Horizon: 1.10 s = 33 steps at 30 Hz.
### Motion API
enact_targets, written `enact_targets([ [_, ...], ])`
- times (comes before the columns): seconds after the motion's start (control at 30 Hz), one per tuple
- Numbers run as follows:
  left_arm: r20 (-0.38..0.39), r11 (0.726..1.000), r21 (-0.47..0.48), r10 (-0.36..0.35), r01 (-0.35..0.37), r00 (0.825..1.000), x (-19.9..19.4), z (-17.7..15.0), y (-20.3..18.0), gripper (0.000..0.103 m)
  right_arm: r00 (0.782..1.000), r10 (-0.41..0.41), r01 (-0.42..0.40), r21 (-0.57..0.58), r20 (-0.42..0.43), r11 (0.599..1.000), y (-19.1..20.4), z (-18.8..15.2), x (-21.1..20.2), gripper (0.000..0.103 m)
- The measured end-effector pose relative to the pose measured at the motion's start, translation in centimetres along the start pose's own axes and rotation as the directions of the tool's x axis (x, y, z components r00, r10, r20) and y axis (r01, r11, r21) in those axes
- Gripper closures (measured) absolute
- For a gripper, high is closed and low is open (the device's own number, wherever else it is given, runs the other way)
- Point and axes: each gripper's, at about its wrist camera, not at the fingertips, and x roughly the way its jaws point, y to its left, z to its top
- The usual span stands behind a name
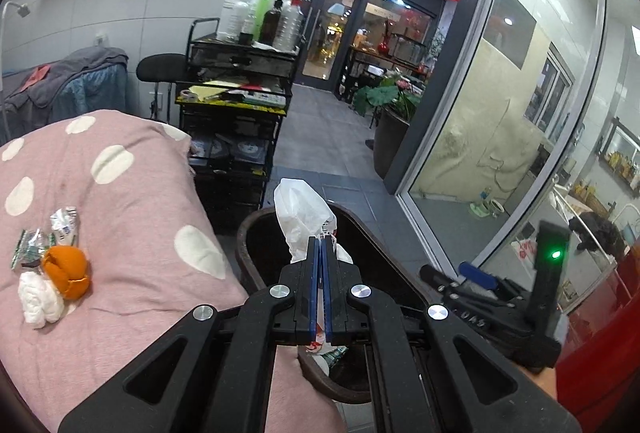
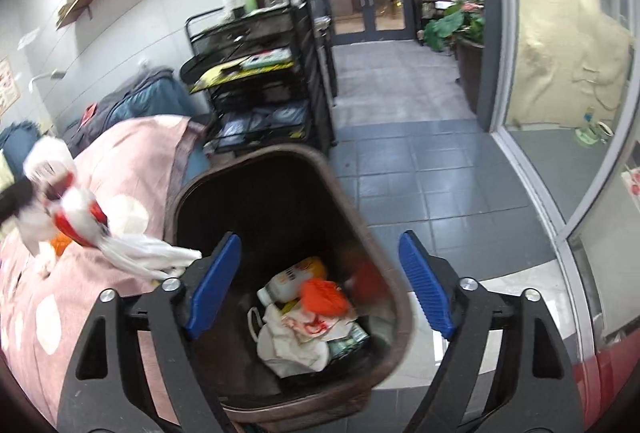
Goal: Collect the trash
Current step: 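Carry the orange net and white plastic bag to the bin and release both, then move both tools back over the table toward the orange peel and tissue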
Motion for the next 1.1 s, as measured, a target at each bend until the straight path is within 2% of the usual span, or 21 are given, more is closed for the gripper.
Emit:
enact_targets([
  [0.3, -0.096, 0.999, 0.033, 0.004, 0.000, 0.995, 4.2, -1.0, -1.2, 0.101, 0.999, -0.032, 0.032, 0.061, -0.001, 0.998, -3.1, 0.2, -0.9, 0.021],
  [0.63, -0.180, 0.996, 0.083, 0.060, -0.045, 0.982, 7.5, -2.4, -1.7, 0.101, 1.000, -0.020, 0.021, 0.064, -0.010, 0.998, -3.3, 0.1, -1.0, 0.020],
  [0.73, -0.200, 0.994, 0.098, 0.068, -0.049, 0.977, 8.0, -2.9, -1.6, 0.096, 1.000, -0.018, 0.019, 0.063, -0.012, 0.998, -3.4, 0.1, -1.0, 0.018],
  [0.77, -0.203, 0.993, 0.107, 0.073, -0.052, 0.977, 8.1, -3.0, -1.7, 0.082, 1.000, -0.017, 0.018, 0.064, -0.013, 0.998, -3.4, 0.1, -0.9, 0.018],
  [0.8, -0.201, 0.992, 0.115, 0.080, -0.058, 0.976, 8.1, -3.1, -1.7, 0.059, 1.000, -0.016, 0.017, 0.065, -0.014, 0.998, -3.4, 0.1, -0.9, 0.018],
  [0.87, -0.183, 0.992, 0.110, 0.078, -0.058, 0.980, 7.8, -3.4, -1.8, 0.036, 1.000, -0.013, 0.014, 0.070, -0.017, 0.997, -3.4, 0.0, -0.8, 0.018],
  [0.93, -0.180, 0.994, 0.102, 0.065, -0.047, 0.981, 7.7, -3.5, -1.8, 0.034, 1.000, -0.013, 0.014, 0.075, -0.018, 0.997, -3.4, 0.0, -0.8, 0.018],
  [1.1, -0.159, 0.991, 0.121, 0.068, -0.049, 0.985, 7.2, -3.8, -2.4, 0.017, 1.000, 0.005, -0.003, 0.087, -0.027, 0.996, -3.6, 0.1, -0.7, 0.018],
])
